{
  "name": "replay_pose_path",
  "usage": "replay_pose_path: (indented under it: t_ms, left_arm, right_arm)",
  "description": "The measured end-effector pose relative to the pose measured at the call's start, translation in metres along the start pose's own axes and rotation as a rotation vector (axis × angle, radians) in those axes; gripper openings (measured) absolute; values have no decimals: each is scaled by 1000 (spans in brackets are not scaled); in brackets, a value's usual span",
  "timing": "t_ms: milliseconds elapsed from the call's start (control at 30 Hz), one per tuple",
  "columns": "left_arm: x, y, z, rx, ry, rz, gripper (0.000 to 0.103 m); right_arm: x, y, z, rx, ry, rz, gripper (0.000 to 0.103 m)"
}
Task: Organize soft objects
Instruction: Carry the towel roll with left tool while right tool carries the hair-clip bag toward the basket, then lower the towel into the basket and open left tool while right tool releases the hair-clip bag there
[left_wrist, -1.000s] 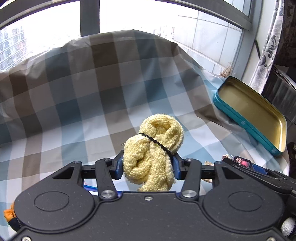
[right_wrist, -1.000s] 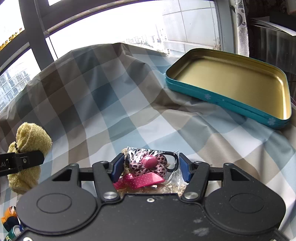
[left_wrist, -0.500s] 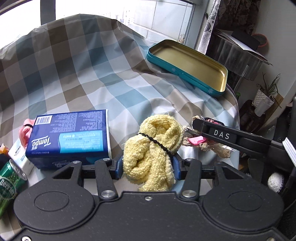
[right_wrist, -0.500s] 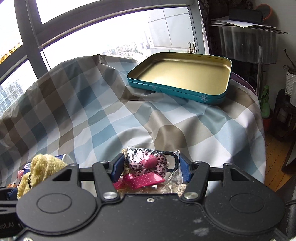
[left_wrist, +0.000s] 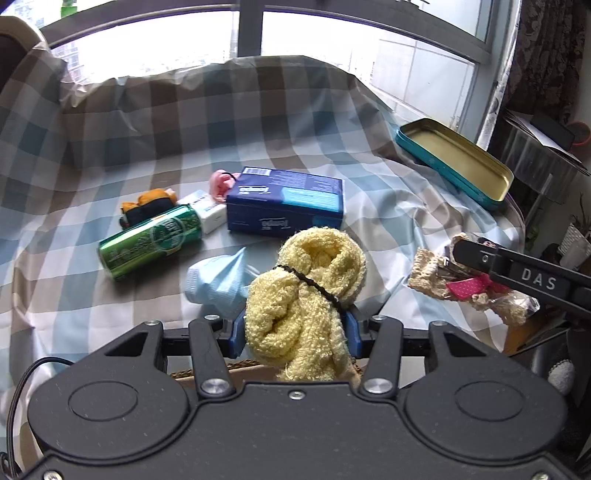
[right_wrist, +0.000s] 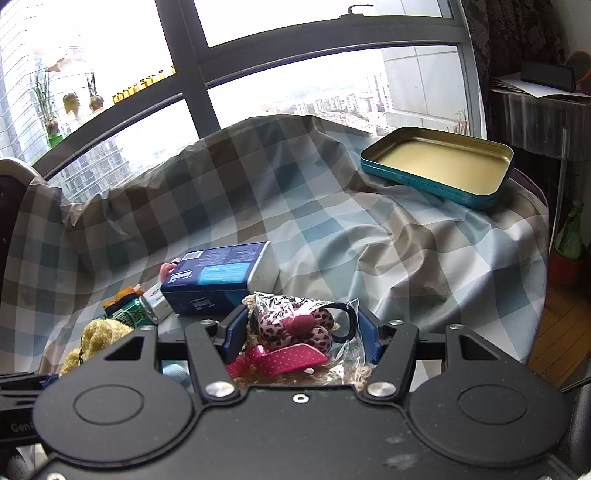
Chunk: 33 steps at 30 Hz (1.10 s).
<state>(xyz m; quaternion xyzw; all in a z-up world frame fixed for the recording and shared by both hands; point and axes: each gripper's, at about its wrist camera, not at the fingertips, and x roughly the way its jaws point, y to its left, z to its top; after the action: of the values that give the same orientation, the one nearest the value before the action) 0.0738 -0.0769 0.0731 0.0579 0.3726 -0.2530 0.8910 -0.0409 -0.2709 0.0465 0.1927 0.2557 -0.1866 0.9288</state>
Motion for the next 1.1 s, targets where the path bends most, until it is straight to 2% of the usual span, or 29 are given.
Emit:
replay_pose_path:
  t_ms: [333,500,633,867,1100]
  left_arm:
    - [-78,41,-49,-194,-142,167,50]
    - [-90,60,-69,-276,-151,244,51]
    - [-78,66,-79,-284,-118,309,51]
    - [-44,52,-98,-259,6,236,51]
    - [-30,33,-104,-193,58,169,57]
  right_arm:
    - [-71,43,-28,-112,-24,185,61]
    - [-85,59,-41,-155,-2,229,61]
    - [-80,67,-49,-172,41,233,61]
    - [-67,71,-58,-181,96,210,61]
    - [-58,65,-59,-164,123,180,61]
